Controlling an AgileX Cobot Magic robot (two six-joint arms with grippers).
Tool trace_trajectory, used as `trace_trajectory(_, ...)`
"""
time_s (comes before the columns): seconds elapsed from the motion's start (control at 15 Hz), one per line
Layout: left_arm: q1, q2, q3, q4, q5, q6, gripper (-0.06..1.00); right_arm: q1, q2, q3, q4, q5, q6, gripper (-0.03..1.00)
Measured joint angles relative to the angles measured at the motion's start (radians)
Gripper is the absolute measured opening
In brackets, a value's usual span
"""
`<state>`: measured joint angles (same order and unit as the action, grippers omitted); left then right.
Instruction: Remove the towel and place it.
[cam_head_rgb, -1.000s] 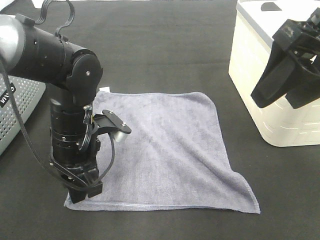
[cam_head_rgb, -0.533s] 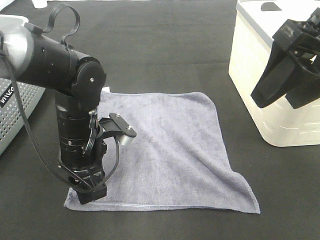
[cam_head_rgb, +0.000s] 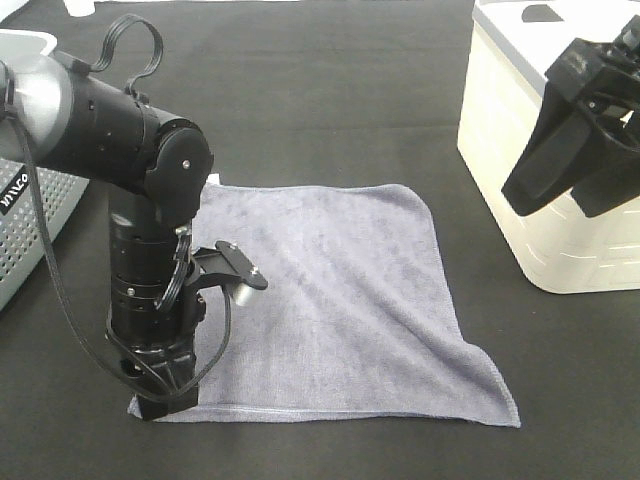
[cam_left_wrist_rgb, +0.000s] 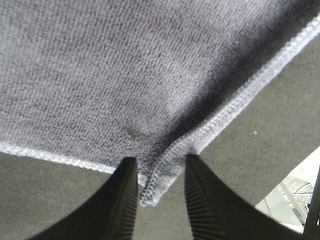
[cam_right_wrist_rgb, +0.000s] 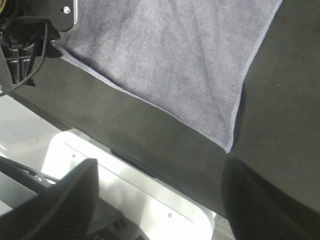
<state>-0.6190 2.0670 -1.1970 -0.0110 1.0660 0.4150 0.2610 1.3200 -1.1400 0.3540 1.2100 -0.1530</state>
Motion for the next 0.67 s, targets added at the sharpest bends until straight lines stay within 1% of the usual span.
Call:
trace_trajectory(0.07, 0.0, 0.0, 0.0, 0.0, 0.005, 0.002, 0.25, 0.0, 0.0, 0.0, 0.0, 0.0, 0.0, 0.67)
trace_trajectory(0.13, 0.0, 0.0, 0.0, 0.0, 0.023, 0.008, 0.19, 0.0, 0.0, 0.0, 0.0, 0.0, 0.0, 0.67)
trace_trajectory(0.27, 0.0, 0.0, 0.0, -0.001, 0.062, 0.031, 0.04, 0.0, 0.0, 0.0, 0.0, 0.0, 0.0, 0.67)
trace_trajectory(0.33, 0.0, 0.0, 0.0, -0.004, 0.083, 0.044, 0.0, 0.0, 0.0, 0.0, 0.0, 0.0, 0.0, 0.67)
trace_trajectory(0.53, 0.0, 0.0, 0.0, -0.006, 0.129, 0.048, 0.0, 0.0, 0.0, 0.0, 0.0, 0.0, -0.001, 0.67)
trace_trajectory(0.67, 0.0, 0.0, 0.004, -0.006, 0.134, 0.048, 0.0, 0.0, 0.0, 0.0, 0.0, 0.0, -0.001, 0.67)
